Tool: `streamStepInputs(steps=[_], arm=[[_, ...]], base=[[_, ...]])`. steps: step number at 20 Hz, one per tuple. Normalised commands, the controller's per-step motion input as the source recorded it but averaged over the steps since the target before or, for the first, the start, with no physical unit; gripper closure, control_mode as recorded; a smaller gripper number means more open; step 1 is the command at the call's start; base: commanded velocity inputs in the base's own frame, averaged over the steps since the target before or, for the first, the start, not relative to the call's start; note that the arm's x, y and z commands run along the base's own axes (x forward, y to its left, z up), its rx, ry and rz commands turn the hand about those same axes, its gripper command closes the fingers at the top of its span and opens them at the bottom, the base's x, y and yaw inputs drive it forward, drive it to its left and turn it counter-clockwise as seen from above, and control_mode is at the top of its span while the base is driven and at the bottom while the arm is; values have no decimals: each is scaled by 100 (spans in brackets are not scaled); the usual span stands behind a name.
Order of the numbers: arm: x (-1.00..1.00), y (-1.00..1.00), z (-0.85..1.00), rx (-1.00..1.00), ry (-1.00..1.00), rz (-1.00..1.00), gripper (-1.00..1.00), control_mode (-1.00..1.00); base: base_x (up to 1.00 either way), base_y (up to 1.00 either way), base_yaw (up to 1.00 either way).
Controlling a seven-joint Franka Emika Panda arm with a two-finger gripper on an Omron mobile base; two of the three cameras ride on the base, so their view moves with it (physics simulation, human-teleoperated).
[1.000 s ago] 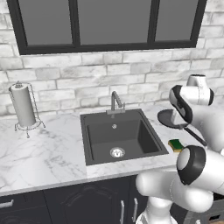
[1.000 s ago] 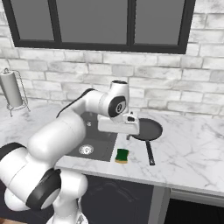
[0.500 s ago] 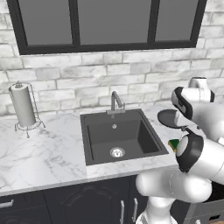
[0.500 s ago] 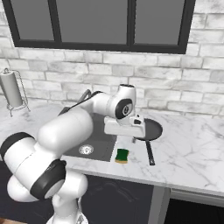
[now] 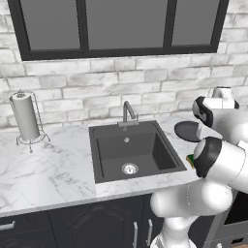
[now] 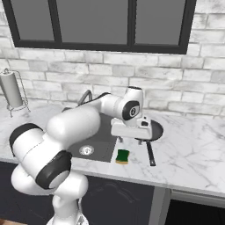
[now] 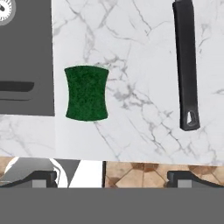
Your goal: Pick the pan and sponge and place them into the sink. Then turn on the water.
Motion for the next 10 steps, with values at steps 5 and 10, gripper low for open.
streamStepInputs(steps=[5,10], arm=[[19,-22,-9,4,0,6,-100,-100],[19,-21,-14,2,4,5,-100,-100]], base=[[0,0,0],[0,0,0]])
